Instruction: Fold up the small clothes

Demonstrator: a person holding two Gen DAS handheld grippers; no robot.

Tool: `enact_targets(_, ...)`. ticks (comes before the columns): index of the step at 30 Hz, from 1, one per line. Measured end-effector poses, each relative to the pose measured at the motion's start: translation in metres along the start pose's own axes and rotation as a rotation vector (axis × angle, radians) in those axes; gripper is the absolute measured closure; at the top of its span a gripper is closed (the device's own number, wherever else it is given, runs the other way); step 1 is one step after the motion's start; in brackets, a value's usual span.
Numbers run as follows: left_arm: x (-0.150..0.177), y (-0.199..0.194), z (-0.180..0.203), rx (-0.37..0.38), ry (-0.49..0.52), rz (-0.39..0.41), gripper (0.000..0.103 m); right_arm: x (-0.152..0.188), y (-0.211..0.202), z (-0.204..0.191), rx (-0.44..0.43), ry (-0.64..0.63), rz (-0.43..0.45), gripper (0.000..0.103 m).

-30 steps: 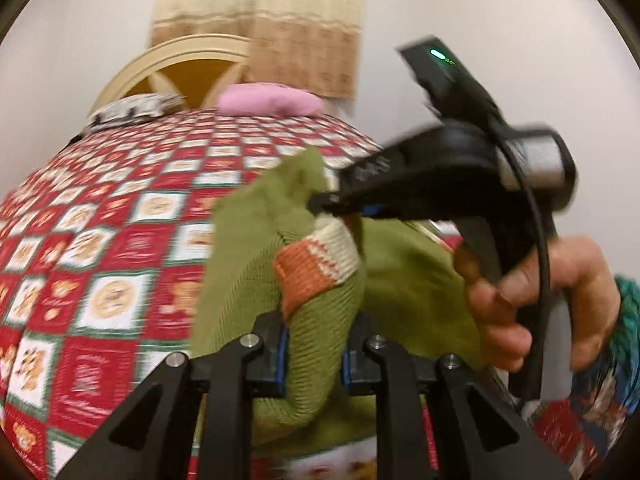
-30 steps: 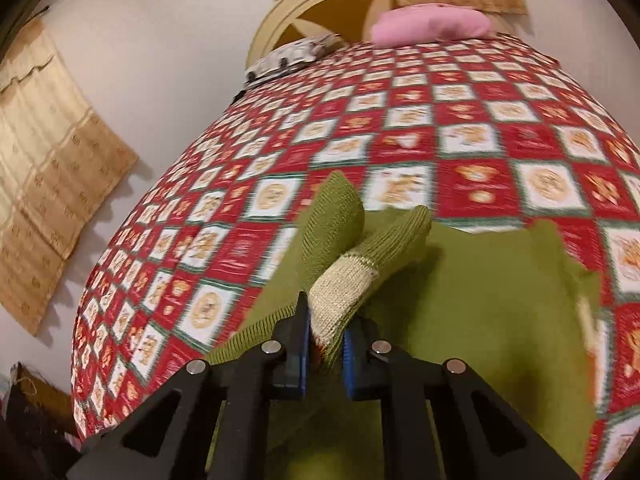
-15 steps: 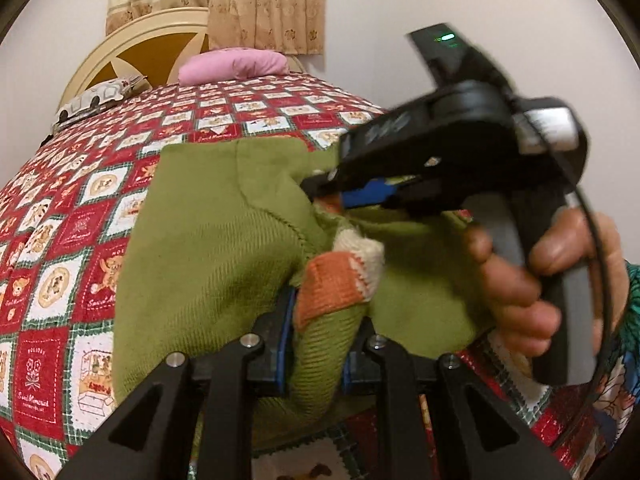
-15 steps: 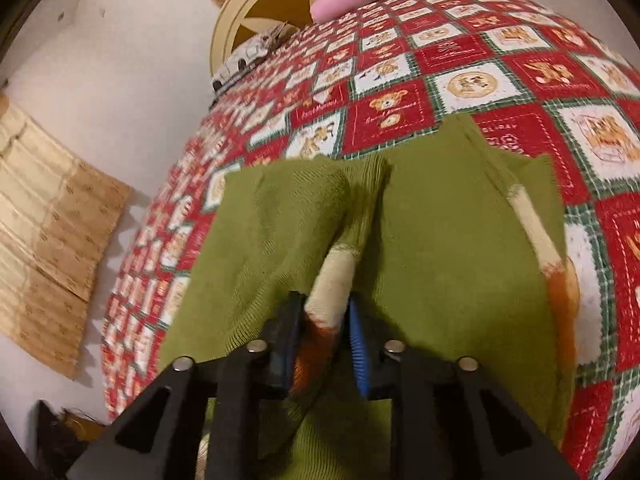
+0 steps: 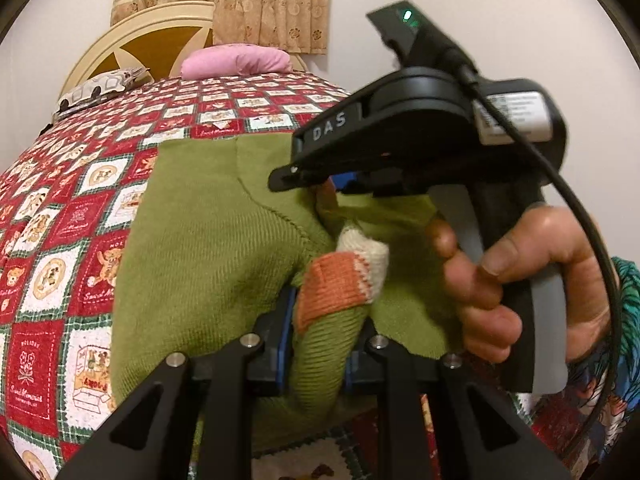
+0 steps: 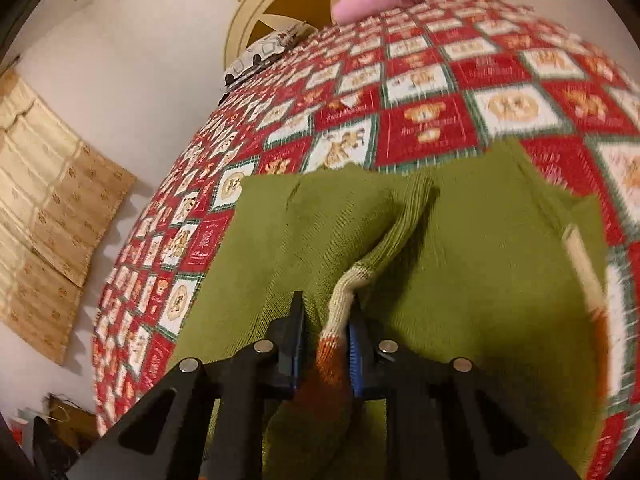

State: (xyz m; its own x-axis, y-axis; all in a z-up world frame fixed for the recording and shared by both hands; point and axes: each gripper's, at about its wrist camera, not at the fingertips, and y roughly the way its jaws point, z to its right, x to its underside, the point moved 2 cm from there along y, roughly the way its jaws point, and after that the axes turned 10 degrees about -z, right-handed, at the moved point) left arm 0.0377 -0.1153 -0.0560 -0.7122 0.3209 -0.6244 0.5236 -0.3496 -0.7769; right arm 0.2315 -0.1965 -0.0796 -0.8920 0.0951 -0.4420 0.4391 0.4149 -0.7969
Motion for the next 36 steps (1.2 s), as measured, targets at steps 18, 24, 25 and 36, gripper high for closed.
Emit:
enact_targets(18,-0.033,0.036,0.086,0.110,0.135,-0.034,0.086,-0.009,-0.049,0.076,0.174,-0.115,-0.014,0.087)
enact_targets(24,-0.034,0.039,0.089,0.117,0.149,-0.043,0.086,-0.001,-0.034,0.095,0.120,-0.069,0.004,0.087)
enact_targets(25,-0.034,0.039,0.090,0.120,0.150,-0.044,0.086,-0.001,-0.034,0.097,0.114,-0.058,0.009,0.087)
enact_targets(36,0.003,-0.029,0.037,0.266,0.106,-0.011,0.028,0.054,-0.126,0.096,0.285,0.049,0.130,0.080)
